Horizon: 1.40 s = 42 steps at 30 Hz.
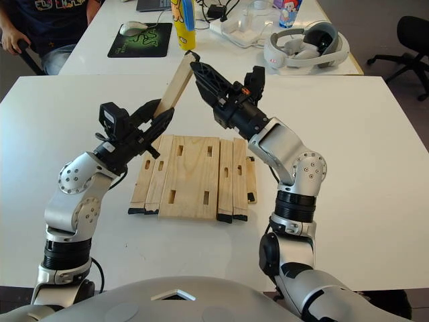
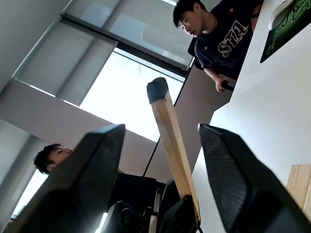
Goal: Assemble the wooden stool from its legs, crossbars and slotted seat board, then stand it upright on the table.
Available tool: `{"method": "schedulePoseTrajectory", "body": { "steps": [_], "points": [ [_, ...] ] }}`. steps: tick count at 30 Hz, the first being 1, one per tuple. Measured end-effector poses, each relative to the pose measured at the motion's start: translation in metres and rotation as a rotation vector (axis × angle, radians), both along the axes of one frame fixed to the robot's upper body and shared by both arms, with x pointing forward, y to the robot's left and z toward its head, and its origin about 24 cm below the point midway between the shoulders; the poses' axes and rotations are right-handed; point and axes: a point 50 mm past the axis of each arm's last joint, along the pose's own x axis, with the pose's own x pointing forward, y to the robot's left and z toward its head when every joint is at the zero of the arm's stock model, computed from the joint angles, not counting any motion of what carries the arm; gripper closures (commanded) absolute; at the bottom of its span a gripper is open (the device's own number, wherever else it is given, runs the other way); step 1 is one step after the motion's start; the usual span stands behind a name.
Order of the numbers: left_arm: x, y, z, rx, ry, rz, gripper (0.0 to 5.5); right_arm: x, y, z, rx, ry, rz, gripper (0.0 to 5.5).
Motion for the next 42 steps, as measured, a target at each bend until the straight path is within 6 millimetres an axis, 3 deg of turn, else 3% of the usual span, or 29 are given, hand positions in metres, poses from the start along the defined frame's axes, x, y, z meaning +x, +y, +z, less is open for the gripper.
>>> {"method": "schedulePoseTrajectory", "body": {
  "steps": [6, 16, 27, 28, 35, 39, 42],
  "points": [
    [-0.002, -0.006, -0.002, 0.003, 0.012, -0.025, 4.19, 0.003, 0.001, 0.001, -0.037, 0.01, -0.027, 3.36],
    [-0.003, -0.009, -0.005, 0.008, 0.024, -0.04, 4.19, 0.011, 0.004, 0.006, -0.139, -0.04, -0.078, 4.92],
    [-0.003, -0.009, -0.006, 0.01, 0.024, -0.039, 4.19, 0.012, 0.004, 0.005, -0.159, -0.058, -0.084, 4.97],
    [-0.003, -0.009, -0.006, 0.009, 0.025, -0.039, 3.8, 0.012, 0.004, 0.005, -0.16, -0.059, -0.084, 4.97],
    [-0.003, -0.005, -0.01, 0.011, 0.049, -0.003, 2.65, 0.012, -0.005, 0.012, -0.191, -0.108, -0.141, 5.08],
    [0.001, 0.004, -0.018, 0.013, 0.098, 0.051, 2.63, 0.0, -0.014, 0.013, -0.338, -0.242, -0.223, 5.08],
    [0.001, 0.009, -0.023, -0.004, 0.143, 0.07, 2.97, -0.016, -0.009, 0.007, -0.413, -0.332, -0.255, 5.08]
  ]
}}
